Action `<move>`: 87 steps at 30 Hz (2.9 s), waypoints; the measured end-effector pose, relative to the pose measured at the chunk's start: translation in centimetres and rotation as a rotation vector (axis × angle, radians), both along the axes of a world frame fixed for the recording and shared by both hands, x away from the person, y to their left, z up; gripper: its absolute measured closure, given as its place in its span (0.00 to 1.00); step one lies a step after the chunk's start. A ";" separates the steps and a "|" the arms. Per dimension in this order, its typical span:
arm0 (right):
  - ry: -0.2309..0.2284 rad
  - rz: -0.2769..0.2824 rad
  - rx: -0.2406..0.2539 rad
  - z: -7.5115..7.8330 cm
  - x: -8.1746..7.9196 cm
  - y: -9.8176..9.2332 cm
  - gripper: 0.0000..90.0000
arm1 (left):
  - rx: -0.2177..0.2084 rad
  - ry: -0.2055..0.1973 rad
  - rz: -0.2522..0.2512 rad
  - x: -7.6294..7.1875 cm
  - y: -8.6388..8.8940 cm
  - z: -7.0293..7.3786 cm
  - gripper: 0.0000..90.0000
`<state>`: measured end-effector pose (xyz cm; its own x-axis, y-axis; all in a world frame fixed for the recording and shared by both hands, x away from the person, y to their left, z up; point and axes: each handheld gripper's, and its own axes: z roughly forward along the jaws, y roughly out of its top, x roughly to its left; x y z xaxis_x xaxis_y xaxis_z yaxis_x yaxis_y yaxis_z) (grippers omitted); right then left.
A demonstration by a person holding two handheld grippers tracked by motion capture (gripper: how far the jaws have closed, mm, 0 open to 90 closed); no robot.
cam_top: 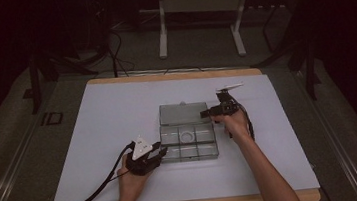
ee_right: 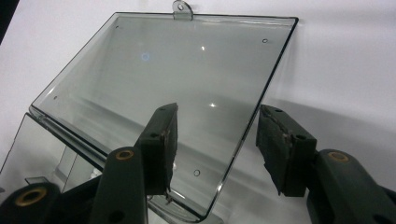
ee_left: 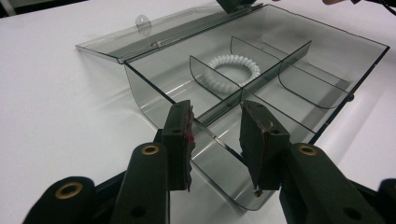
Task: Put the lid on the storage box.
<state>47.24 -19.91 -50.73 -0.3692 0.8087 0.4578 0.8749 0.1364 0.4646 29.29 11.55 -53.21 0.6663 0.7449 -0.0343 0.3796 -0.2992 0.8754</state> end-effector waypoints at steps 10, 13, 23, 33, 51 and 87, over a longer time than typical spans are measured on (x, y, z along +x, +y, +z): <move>0.027 -0.016 0.093 -0.6 0.1 -0.6 0.58 | 0.004 0.001 -0.005 0.1 0.0 0.0 0.72; 0.010 -0.010 0.098 -0.4 0.1 -0.5 0.59 | 0.004 0.001 -0.005 0.1 0.0 0.0 0.72; -0.102 0.038 0.042 0.8 -0.5 -0.3 0.63 | 0.008 0.001 -0.007 0.1 0.0 0.1 0.72; -0.188 0.088 0.026 2.4 -1.4 -0.5 0.65 | 0.007 0.000 -0.007 0.1 0.0 0.1 0.72; -0.382 0.170 -0.106 4.3 -4.6 -0.1 0.73 | 0.004 0.001 0.000 0.0 0.0 0.0 0.72; -0.462 0.171 -0.138 4.3 -7.6 -0.2 0.73 | -0.034 0.040 0.007 0.5 0.7 1.0 0.80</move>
<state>39.64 -20.11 -46.48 -0.6400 0.7606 0.1085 0.5422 0.3471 0.7652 29.79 12.24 -52.17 0.6588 0.7473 -0.0862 0.4166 -0.2670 0.8690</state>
